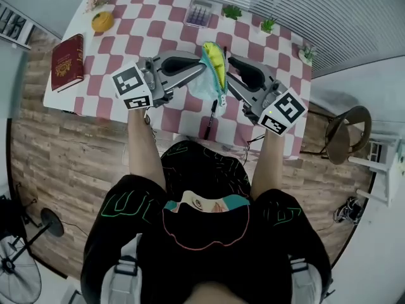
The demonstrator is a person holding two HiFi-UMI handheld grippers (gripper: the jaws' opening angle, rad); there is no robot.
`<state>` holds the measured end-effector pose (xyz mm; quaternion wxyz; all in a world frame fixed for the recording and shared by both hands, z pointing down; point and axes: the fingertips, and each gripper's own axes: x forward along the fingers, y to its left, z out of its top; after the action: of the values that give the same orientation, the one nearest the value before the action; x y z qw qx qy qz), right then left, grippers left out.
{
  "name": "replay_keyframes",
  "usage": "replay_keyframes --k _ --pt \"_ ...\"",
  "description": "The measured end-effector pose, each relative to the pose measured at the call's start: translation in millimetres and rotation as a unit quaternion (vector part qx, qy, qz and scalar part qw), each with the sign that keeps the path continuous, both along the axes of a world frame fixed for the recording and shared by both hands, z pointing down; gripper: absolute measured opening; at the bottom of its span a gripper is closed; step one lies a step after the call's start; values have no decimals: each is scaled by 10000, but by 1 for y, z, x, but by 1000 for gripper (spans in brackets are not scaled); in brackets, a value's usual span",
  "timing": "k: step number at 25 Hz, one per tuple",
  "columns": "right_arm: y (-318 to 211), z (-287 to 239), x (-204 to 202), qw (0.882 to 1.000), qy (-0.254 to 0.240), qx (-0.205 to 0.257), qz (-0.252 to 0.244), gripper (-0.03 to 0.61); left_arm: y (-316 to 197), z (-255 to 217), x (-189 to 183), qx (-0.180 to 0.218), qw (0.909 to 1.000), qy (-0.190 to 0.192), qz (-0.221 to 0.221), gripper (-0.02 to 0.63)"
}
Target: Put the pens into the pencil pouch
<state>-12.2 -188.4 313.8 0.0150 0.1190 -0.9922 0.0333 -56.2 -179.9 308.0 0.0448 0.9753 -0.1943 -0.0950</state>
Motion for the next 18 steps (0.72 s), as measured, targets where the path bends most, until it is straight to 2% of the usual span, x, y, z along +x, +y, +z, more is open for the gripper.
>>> replay_keyframes --k 5,9,10,14,18 --pt "22 -1 -16 9979 132 138 -615 164 10 3 8 -130 9992 14 384 3" --pt "28 0 -23 9967 239 288 -716 162 14 5 8 -208 9986 33 489 3" --pt "29 0 -24 9964 267 315 -742 154 15 6 8 -224 9984 32 512 3" --pt "30 3 -28 9964 331 307 -721 39 16 9 8 -270 9983 36 522 3" --pt "29 2 -25 9971 211 164 -714 14 16 9 0 -246 9989 135 369 3"
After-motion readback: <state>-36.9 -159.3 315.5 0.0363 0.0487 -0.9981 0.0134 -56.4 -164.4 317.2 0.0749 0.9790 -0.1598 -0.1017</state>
